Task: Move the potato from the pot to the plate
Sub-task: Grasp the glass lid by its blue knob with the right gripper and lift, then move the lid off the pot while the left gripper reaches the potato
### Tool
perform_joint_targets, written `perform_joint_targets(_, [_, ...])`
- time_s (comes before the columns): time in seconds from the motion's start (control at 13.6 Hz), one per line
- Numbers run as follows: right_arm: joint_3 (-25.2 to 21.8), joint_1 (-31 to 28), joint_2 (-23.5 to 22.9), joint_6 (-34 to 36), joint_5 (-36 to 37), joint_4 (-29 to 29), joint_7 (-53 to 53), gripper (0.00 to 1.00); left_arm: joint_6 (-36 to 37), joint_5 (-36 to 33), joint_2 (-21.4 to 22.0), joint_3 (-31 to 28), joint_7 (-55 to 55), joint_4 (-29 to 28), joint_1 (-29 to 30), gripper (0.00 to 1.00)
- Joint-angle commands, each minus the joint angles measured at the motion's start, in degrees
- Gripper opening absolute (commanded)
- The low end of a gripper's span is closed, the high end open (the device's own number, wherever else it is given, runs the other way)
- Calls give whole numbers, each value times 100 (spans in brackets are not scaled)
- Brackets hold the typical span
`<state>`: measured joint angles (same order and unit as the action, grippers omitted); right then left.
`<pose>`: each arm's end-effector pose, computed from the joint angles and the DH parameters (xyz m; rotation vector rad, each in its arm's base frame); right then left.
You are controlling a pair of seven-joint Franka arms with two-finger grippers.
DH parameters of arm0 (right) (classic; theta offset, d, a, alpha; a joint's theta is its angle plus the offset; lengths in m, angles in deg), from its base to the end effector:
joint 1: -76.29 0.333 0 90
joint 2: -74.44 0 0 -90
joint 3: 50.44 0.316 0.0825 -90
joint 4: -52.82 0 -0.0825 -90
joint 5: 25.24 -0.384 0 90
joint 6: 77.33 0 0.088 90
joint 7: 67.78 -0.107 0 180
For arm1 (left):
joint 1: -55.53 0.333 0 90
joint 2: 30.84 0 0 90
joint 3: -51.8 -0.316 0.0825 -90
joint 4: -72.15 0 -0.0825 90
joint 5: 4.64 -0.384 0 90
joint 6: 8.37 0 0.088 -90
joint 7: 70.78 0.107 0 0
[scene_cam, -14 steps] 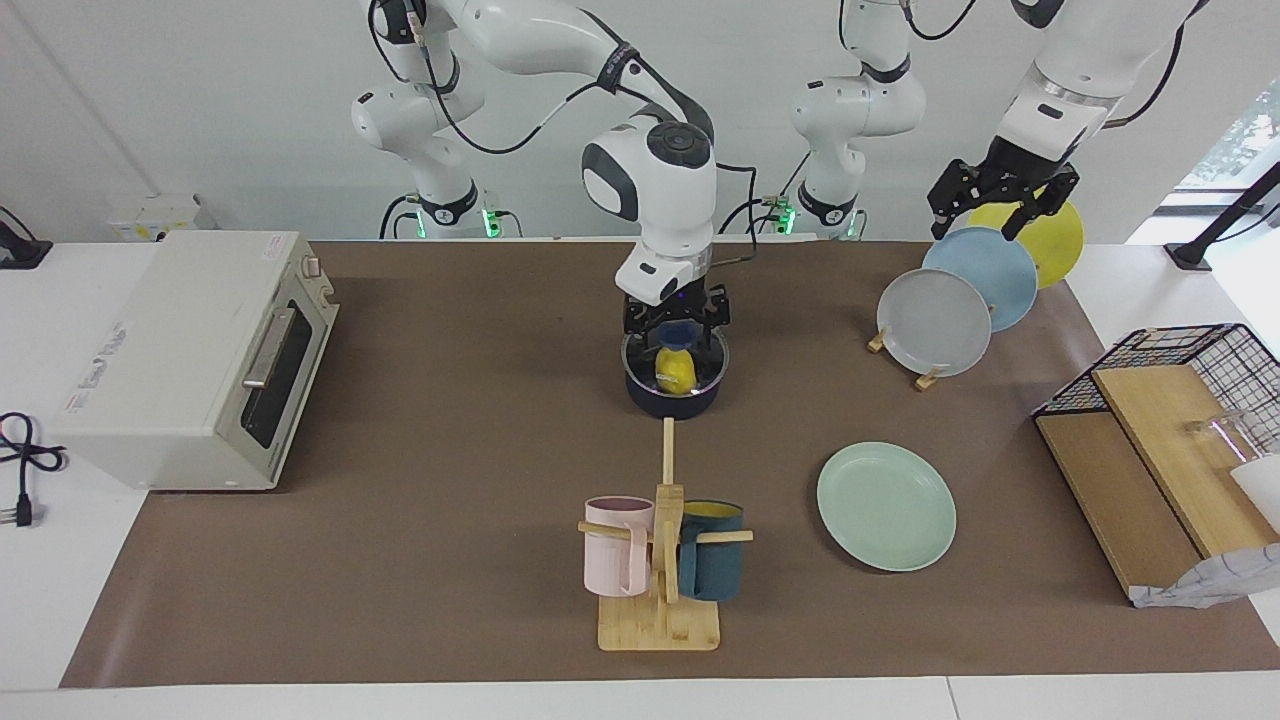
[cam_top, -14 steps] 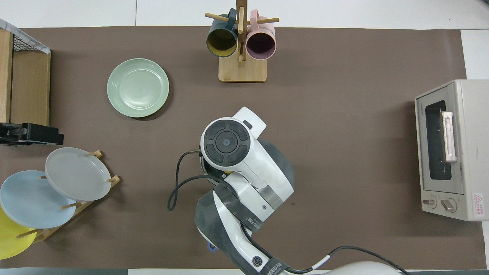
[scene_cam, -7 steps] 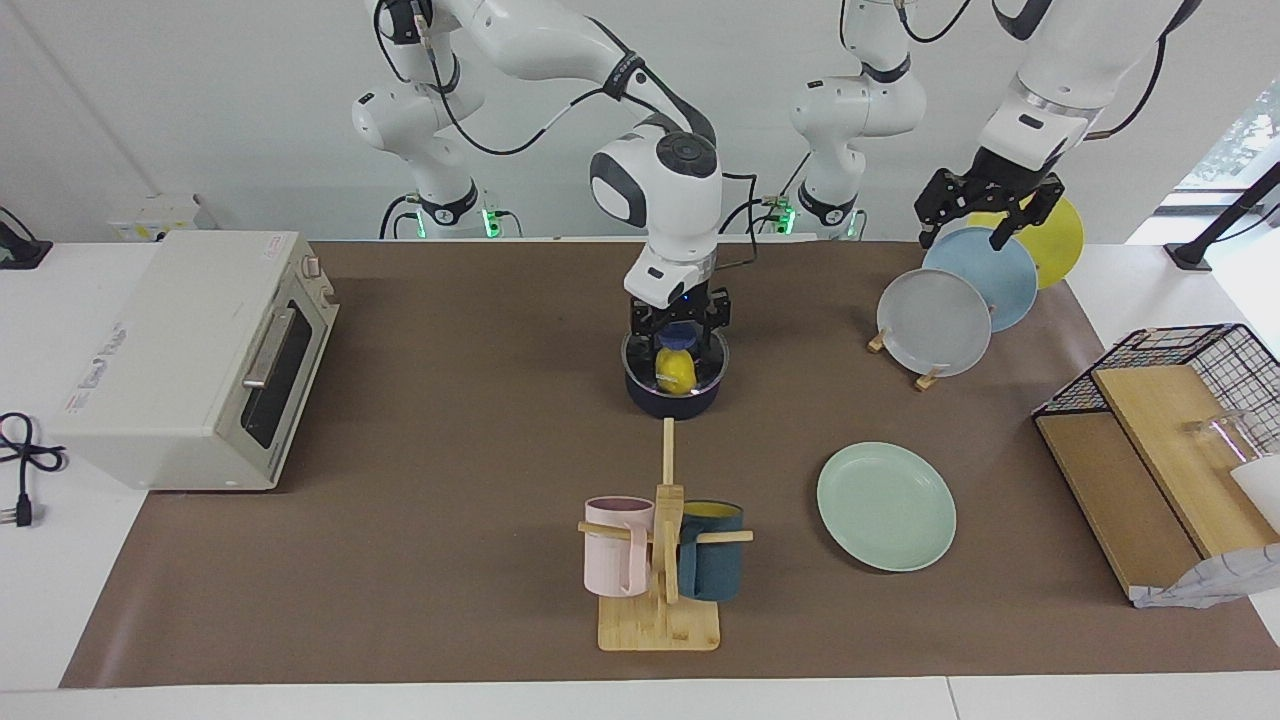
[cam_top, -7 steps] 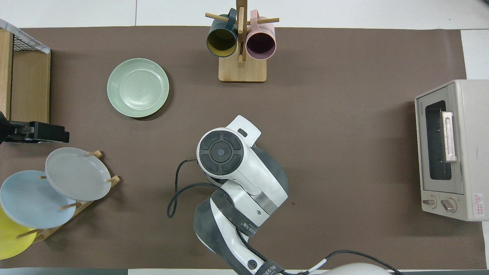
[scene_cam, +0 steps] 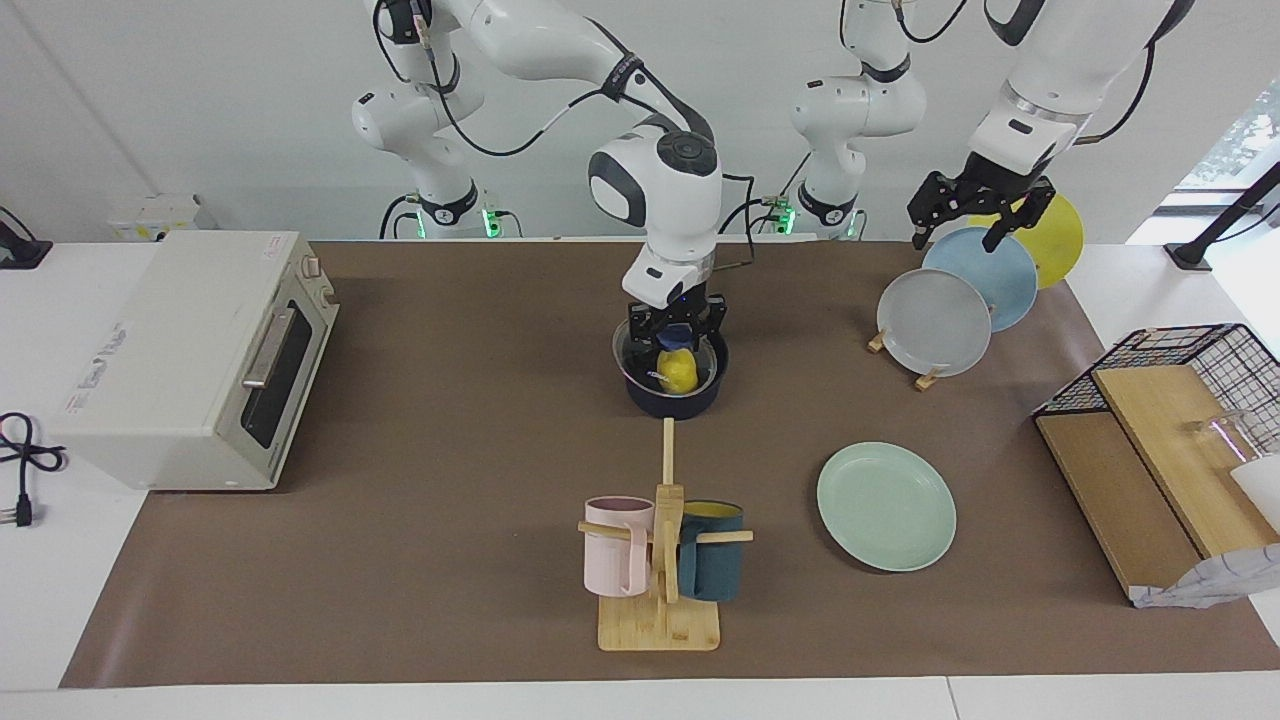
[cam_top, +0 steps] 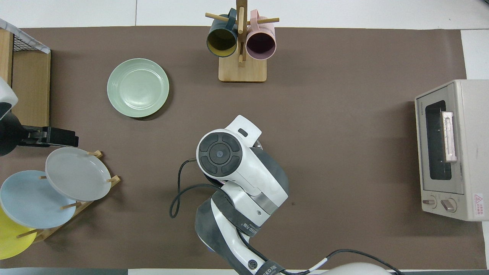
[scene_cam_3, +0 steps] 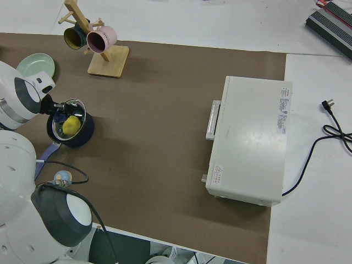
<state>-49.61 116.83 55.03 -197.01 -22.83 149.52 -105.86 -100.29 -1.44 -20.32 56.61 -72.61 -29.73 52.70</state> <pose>0.4961 0.4330 0.4074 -3.1225 -0.1189 -0.1073 0.4928 -0.0758 0.6257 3.0967 -0.1526 0.0090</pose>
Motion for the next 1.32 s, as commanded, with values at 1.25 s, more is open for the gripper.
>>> perform_joint_targets(1.25, [13, -3447, 606, -608, -452, 1834, 3570, 2, -2777, 58, -2344, -24, -3728, -720, -3268, 100])
